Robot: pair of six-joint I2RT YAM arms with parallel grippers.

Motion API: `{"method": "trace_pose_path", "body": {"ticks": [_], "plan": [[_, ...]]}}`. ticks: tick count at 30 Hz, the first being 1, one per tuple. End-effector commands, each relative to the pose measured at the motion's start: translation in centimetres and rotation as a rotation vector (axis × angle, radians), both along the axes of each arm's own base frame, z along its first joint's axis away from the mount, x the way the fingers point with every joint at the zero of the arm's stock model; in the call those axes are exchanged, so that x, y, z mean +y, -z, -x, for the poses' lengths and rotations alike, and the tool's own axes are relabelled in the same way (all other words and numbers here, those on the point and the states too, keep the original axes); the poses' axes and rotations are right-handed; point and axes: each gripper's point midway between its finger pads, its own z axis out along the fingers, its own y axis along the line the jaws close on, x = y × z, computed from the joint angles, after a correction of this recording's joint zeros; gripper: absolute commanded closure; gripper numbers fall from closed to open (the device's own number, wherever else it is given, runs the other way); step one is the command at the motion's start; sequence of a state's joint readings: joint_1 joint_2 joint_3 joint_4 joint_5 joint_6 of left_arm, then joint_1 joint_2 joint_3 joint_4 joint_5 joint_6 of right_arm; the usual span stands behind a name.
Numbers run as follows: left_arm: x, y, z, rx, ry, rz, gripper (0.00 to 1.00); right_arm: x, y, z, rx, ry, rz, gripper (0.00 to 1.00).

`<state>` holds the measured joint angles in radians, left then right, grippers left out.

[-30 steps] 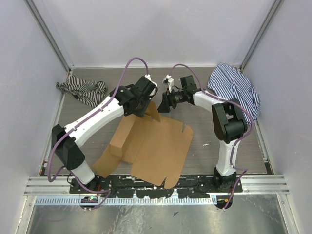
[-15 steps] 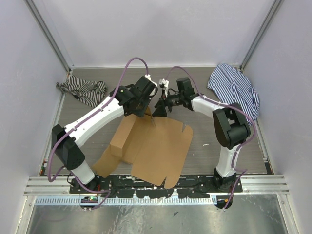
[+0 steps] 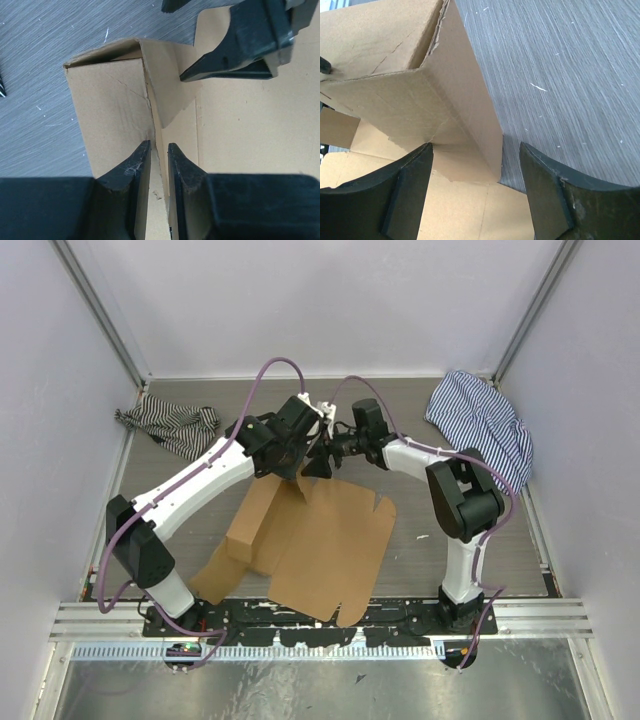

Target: Fold the paper box

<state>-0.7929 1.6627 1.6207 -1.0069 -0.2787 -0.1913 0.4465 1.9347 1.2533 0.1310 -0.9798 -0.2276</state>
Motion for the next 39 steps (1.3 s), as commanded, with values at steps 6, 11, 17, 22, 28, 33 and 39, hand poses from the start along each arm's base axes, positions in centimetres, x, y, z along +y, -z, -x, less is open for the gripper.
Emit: {"method": "trace_pose_path", "body": {"ticks": [6,11,17,22,28,33,39], "plan": [[-0.3,-0.4,-0.2,-0.004,0.004,0.006,0.73,2.1,-2.3,-1.5,-0.105,0.015,-0.070,0.26],[-0.2,-0.6,-0.2,-0.010,0.002,0.004,0.74,2.4,-2.6,-1.5,-0.116,0.015,-0.085,0.26],[-0.2,-0.6,-0.4,-0.012,0.001,0.002,0.74,2.8,-2.2,-1.1,-0.103,-0.023,-0.110,0.25],[-0.3,-0.6,-0.5,-0.014,-0.001,0.000,0.74,3.3,-1.7,-0.5,-0.108,-0.076,-0.130,0.22],[-0.3,-0.7,-0.7,-0.014,-0.001,-0.003,0.74,4.3,-2.4,0.1,-0.154,-0.129,-0.155,0.20],[-0.2,-0.7,-0.8,-0.016,-0.005,-0.009,0.73,5.2,-2.1,0.2,-0.144,-0.178,-0.162,0.19],[-0.1,-0.5,-0.9,-0.009,-0.009,-0.014,0.74,6.4,-1.2,0.1,-0.134,-0.190,-0.151,0.24]]}}
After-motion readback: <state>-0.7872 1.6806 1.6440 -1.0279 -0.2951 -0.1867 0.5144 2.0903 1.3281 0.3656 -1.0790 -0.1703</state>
